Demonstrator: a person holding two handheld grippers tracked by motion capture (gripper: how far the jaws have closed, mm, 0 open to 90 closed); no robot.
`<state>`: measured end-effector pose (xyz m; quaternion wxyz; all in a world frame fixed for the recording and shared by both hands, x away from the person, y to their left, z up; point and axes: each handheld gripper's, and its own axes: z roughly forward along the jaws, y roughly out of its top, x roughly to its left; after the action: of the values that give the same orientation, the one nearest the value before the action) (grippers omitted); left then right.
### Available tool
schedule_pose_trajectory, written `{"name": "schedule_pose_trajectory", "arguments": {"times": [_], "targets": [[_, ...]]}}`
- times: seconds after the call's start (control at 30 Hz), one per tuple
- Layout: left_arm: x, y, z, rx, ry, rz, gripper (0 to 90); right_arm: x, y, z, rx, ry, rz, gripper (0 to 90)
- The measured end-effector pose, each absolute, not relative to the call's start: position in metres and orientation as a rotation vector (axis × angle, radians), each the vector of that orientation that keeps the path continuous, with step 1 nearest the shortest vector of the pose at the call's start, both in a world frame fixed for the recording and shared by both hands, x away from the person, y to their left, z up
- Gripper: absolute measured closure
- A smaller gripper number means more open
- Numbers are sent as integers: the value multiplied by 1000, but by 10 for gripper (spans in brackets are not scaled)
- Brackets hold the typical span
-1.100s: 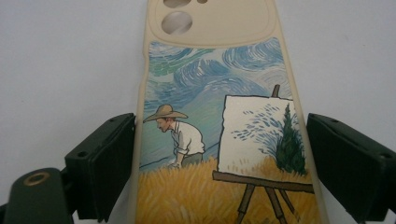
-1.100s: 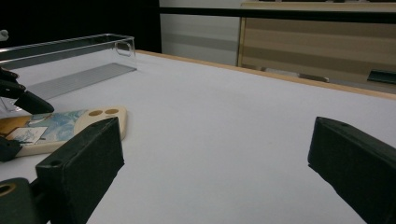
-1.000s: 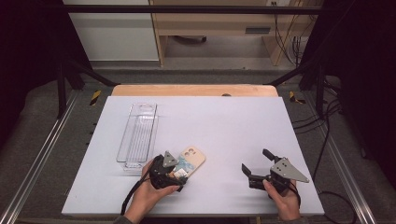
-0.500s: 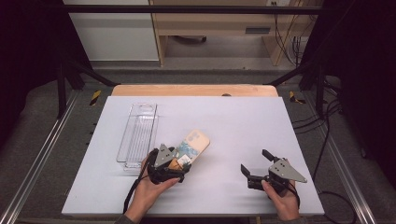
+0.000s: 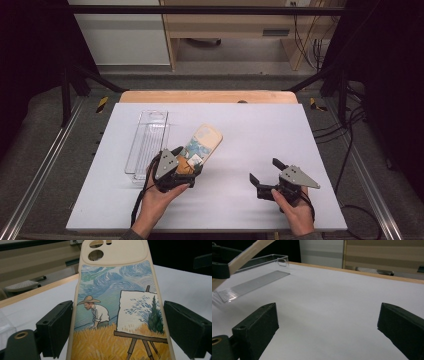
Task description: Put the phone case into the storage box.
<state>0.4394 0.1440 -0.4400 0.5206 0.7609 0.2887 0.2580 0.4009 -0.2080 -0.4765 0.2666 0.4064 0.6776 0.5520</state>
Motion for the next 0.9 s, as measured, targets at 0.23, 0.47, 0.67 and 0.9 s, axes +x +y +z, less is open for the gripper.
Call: {"name": "schedule_pose_trajectory", "arguments": {"times": [0.23, 0.47, 0.67, 0.9], "targets": [[438, 147, -433, 1809, 683, 623, 114, 408, -183, -452, 1082, 1857, 1539, 35], [433, 147, -431, 1781, 680, 643, 113, 412, -165, -424, 1065, 1871, 1638, 34], [429, 149, -428, 1753, 678, 659, 113, 415, -155, -405, 1061, 1889, 1686, 36], [423, 145, -427, 1747, 653, 678, 113, 419, -136, -396, 1052, 1926, 1721, 43]]}}
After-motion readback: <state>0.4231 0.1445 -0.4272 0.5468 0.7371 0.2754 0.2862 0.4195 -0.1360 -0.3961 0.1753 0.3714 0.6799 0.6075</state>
